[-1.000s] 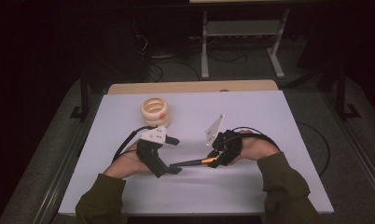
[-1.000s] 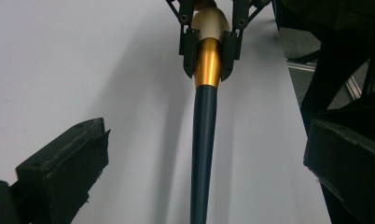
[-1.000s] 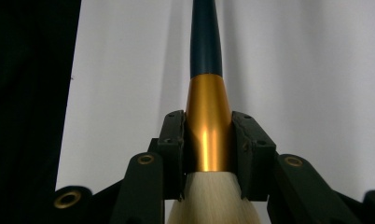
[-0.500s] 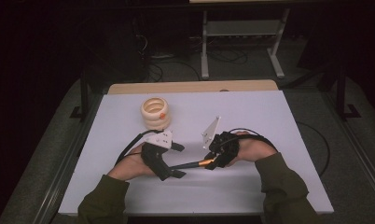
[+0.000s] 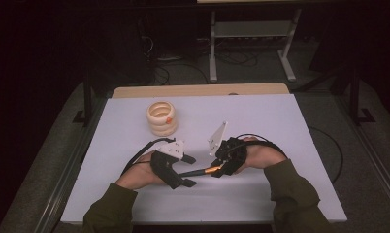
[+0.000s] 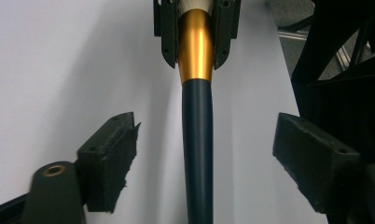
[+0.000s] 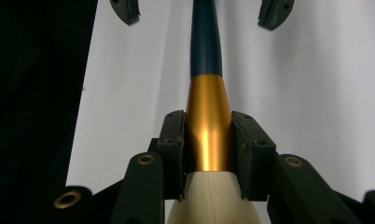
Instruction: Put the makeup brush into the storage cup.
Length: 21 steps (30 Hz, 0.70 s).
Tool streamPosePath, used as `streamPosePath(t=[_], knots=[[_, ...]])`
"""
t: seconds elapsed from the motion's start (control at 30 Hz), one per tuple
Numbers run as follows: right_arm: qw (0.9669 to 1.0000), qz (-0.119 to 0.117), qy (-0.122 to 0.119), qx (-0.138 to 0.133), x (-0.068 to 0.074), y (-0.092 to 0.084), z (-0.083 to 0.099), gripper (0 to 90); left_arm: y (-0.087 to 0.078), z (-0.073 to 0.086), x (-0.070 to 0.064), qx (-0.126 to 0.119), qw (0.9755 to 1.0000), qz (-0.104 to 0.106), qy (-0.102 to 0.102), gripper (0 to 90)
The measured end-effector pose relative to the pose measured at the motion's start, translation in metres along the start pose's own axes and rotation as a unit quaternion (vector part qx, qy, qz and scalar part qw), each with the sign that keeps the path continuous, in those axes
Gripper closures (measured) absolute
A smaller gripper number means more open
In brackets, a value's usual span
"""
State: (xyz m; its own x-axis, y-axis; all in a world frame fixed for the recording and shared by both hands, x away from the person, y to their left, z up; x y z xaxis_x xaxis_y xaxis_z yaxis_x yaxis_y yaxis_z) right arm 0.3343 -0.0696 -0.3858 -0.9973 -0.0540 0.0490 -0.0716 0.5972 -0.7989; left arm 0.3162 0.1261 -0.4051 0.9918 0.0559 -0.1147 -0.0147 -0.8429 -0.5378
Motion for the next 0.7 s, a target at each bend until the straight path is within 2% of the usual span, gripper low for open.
streamPosePath(t=[0.33, 0.43, 0.7], knots=[[1.0, -0.006, -0.004, -0.003, 0.002, 0.003, -0.004, 65.9, 0.008, -0.001, -0.001, 0.015, 0.9999, 0.0, 0.003, 37.2], [1.0, -0.006, -0.005, -0.003, 0.003, 0.004, -0.005, 65.9, 0.011, -0.001, -0.003, 0.016, 0.9998, -0.009, 0.002, 42.7], [0.9999, -0.012, -0.006, 0.0, 0.003, 0.006, -0.006, 65.9, 0.014, -0.003, -0.004, 0.025, 0.9996, -0.008, 0.006, 54.1]])
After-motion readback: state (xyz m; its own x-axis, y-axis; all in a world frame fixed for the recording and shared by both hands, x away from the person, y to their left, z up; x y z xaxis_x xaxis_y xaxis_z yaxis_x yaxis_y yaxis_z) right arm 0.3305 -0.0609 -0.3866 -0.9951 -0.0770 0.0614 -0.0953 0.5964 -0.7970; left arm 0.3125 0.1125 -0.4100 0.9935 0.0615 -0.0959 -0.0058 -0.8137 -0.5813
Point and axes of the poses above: each handheld gripper's, and its own axes: y roughly forward along the jaws, z roughly out of its underside, x roughly to its left, the point moved 2 cm from there along y, roughly forward along the jaws, and after that the axes turned 8 degrees about -x, right-handed, at the moved point
